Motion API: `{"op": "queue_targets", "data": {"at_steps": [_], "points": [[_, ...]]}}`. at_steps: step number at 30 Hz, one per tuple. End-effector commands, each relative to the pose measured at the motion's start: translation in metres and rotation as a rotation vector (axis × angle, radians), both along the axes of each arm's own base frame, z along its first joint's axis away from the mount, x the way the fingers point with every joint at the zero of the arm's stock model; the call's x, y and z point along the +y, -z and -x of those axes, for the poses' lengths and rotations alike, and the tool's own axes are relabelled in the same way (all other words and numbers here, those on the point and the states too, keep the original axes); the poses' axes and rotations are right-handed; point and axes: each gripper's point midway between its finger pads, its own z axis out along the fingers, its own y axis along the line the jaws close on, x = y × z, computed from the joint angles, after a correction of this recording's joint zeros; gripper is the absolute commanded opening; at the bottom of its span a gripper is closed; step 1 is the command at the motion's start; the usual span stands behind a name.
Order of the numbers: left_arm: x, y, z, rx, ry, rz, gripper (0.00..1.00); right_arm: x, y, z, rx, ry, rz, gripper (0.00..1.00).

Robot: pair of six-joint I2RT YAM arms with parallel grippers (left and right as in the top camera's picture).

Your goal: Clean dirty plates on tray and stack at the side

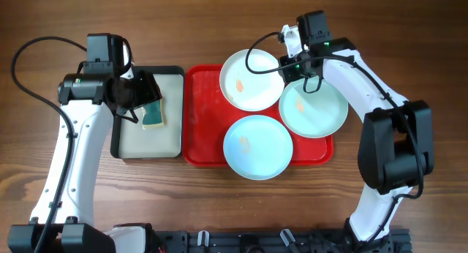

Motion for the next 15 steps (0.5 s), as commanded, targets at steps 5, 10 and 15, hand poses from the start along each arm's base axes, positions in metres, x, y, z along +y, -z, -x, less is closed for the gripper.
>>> {"op": "queue_targets", "data": {"at_steps": [5, 10, 15], "points": [[0.002, 0.004, 0.000, 0.010, -0.007, -0.018, 0.69, 0.000, 0.040, -0.004, 0.039, -0.015, 0.036, 0.26], [0.002, 0.004, 0.000, 0.010, -0.006, -0.018, 0.69, 0.003, 0.040, -0.007, 0.030, -0.013, 0.021, 0.15], [0.004, 0.004, -0.001, 0.010, -0.010, -0.026, 0.69, 0.004, 0.039, -0.009, 0.035, 0.031, 0.002, 0.04]]}}
